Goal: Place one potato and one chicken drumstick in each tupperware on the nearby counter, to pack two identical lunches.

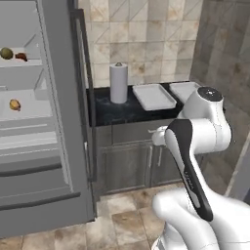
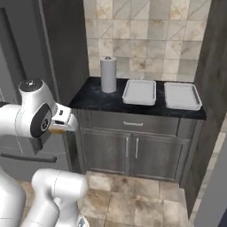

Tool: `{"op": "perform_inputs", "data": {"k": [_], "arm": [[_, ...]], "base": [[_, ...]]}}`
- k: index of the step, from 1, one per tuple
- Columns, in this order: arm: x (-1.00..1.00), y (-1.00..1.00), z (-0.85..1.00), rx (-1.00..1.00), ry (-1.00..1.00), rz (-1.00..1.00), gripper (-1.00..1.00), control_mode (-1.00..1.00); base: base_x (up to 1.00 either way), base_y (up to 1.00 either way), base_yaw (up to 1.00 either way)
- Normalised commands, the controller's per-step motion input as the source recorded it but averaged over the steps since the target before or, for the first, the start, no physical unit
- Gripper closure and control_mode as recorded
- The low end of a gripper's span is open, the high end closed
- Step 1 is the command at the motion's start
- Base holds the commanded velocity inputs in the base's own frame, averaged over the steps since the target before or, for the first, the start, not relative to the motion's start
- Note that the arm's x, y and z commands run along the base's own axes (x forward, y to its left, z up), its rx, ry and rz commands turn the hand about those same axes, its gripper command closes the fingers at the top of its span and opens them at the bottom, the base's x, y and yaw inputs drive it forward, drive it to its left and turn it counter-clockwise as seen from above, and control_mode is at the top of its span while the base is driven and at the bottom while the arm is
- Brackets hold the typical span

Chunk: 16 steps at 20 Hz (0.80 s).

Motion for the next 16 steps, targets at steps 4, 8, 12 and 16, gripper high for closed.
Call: {"op": "perform_inputs", "data": {"k": [4, 8, 12, 16], "arm": [[0.0, 0.0, 0.0, 0.0, 0.0, 0.0, 1.0, 1.0], [0.0, 0.0, 0.0, 0.0, 0.0, 0.0, 1.0, 1.0], [0.0, 0.0, 0.0, 0.0, 0.0, 0.0, 1.0, 1.0], [0.0, 0.0, 0.0, 0.0, 0.0, 0.0, 1.0, 1.0]], "base": [[0.01, -1.0, -0.05], [0.35, -0.67, -0.04], [0.74, -0.3, -0.02], [0.99, -0.13, -0.03]]}}
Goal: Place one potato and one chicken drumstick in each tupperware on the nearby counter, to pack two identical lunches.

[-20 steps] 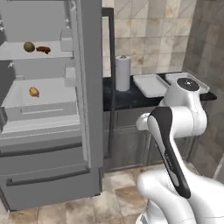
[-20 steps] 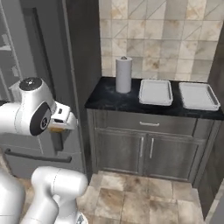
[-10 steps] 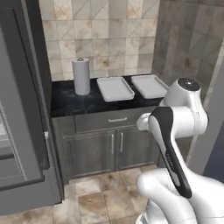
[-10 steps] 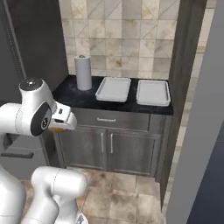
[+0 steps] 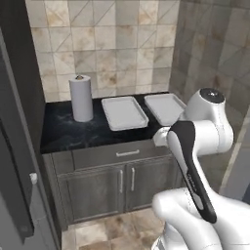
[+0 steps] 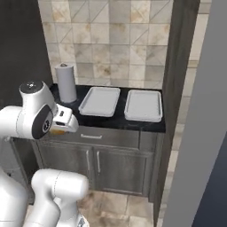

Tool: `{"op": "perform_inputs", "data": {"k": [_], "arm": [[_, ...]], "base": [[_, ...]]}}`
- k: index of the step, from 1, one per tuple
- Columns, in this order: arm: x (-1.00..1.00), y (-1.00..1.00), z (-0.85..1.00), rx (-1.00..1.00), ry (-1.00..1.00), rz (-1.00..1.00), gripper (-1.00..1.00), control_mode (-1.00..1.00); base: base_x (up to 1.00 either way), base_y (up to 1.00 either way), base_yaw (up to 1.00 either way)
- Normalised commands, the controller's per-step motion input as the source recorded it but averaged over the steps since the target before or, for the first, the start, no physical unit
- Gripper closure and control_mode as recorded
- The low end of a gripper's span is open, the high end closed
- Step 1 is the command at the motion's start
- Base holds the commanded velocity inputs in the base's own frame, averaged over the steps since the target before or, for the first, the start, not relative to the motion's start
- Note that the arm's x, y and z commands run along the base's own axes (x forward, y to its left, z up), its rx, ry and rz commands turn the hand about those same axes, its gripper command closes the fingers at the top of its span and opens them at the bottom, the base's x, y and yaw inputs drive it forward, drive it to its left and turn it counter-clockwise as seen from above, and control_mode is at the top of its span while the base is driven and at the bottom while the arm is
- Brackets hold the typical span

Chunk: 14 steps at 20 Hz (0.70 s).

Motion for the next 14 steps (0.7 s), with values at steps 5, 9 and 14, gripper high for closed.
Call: {"op": "perform_inputs", "data": {"k": [5, 9, 14], "arm": [[0.0, 0.0, 0.0, 0.0, 0.0, 0.0, 1.0, 1.0], [0.0, 0.0, 0.0, 0.0, 0.0, 0.0, 1.0, 1.0], [0.05, 0.0, -0.23, 0.0, 0.01, -0.03, 1.0, -1.0]], "base": [[1.0, -0.22, -0.03], [0.86, -0.14, -0.03], [0.22, -0.01, -0.03]]}}
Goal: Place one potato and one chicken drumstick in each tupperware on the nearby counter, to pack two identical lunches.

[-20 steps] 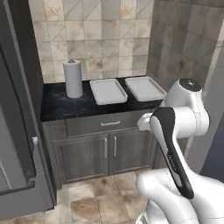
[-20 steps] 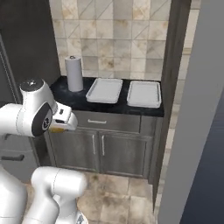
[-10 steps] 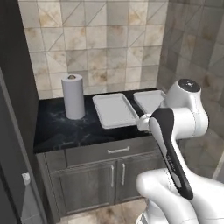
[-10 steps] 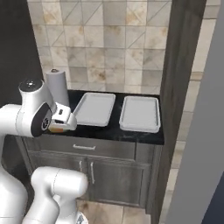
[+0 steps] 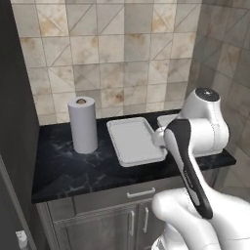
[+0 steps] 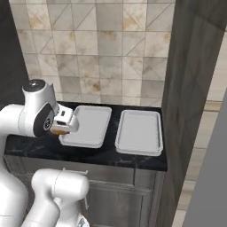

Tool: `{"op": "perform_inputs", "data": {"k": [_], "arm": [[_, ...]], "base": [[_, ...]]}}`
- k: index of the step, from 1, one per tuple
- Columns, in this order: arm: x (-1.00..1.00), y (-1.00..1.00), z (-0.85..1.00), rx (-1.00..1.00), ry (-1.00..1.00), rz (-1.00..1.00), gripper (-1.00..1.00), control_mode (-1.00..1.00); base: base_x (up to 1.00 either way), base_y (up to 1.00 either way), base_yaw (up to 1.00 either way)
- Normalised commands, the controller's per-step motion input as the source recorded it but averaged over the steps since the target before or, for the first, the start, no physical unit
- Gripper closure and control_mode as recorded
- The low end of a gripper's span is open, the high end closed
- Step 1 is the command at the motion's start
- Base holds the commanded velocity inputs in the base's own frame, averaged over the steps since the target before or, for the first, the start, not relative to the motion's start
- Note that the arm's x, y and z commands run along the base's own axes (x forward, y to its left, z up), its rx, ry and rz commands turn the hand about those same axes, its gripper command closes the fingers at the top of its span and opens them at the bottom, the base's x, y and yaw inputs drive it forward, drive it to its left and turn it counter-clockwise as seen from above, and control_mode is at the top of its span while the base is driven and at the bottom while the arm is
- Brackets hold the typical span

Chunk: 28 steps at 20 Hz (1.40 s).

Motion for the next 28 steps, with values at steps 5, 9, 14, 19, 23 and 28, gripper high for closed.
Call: {"op": "perform_inputs", "data": {"k": [5, 9, 14, 19, 23, 28], "arm": [[0.49, 0.0, -0.53, 0.0, 0.0, -0.03, 1.0, -1.0], [0.89, 0.0, -0.32, 0.0, 0.0, 0.0, 1.0, -1.0], [0.86, -0.04, -0.06, 0.0, 0.08, 0.0, 1.0, -1.0], [0.79, 0.0, -0.03, 0.0, 0.13, 0.0, 1.0, -1.0], [0.68, 0.0, -0.16, 0.0, 0.07, 0.0, 1.0, -1.0], [0.67, 0.0, -0.28, 0.0, 0.0, 0.0, 1.0, -1.0]], "base": [[0.0, 0.0, 0.0], [0.0, 0.0, 0.0], [0.0, 0.0, 0.0], [0.0, 0.0, 0.0], [0.0, 0.0, 0.0], [0.0, 0.0, 0.0]]}}
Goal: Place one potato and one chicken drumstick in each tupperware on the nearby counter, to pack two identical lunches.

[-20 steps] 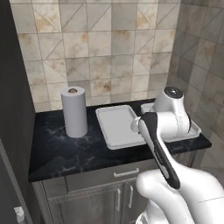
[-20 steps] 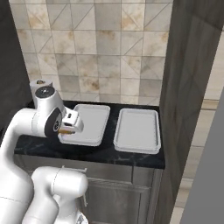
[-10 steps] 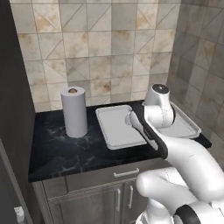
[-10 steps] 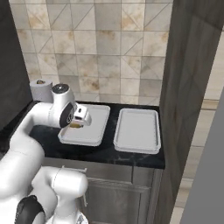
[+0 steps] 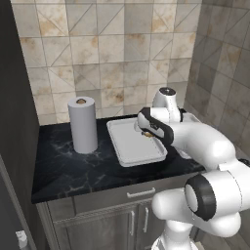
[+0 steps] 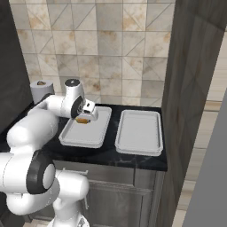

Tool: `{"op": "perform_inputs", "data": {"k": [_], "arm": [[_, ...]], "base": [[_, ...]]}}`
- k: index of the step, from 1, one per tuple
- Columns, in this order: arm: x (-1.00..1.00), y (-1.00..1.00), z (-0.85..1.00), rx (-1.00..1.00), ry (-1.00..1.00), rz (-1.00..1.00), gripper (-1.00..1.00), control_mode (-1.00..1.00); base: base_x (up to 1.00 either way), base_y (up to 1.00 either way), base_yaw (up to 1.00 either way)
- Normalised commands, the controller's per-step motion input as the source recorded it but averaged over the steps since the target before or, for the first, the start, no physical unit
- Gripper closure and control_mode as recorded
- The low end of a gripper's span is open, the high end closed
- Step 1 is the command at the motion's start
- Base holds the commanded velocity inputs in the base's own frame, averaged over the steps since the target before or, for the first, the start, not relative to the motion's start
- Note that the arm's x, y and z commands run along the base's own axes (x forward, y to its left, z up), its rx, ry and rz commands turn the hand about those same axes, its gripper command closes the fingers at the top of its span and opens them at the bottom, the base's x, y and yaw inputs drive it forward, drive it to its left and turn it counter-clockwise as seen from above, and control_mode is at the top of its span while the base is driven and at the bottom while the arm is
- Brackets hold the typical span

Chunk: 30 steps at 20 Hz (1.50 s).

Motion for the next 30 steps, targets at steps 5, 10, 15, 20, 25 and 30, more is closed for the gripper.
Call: {"op": "perform_inputs", "data": {"k": [5, 10, 15, 20, 25, 30], "arm": [[0.56, 0.0, -0.36, 0.0, 0.0, 0.0, 1.0, -1.0], [0.48, 0.01, -0.29, 0.0, 0.0, 0.0, 1.0, -1.0], [0.5, 0.09, -0.29, 0.0, 0.0, 0.0, 1.0, -1.0], [0.45, 0.06, -0.33, 0.0, 0.0, 0.0, 1.0, -1.0], [0.42, 0.0, -0.28, 0.0, 0.0, 0.0, 1.0, -1.0], [0.35, 0.04, -0.27, 0.0, 0.0, 0.0, 1.0, -1.0]], "base": [[0.0, 0.0, 0.0], [0.0, 0.0, 0.0], [0.0, 0.0, 0.0], [0.0, 0.0, 0.0], [0.0, 0.0, 0.0], [0.0, 0.0, 0.0]]}}
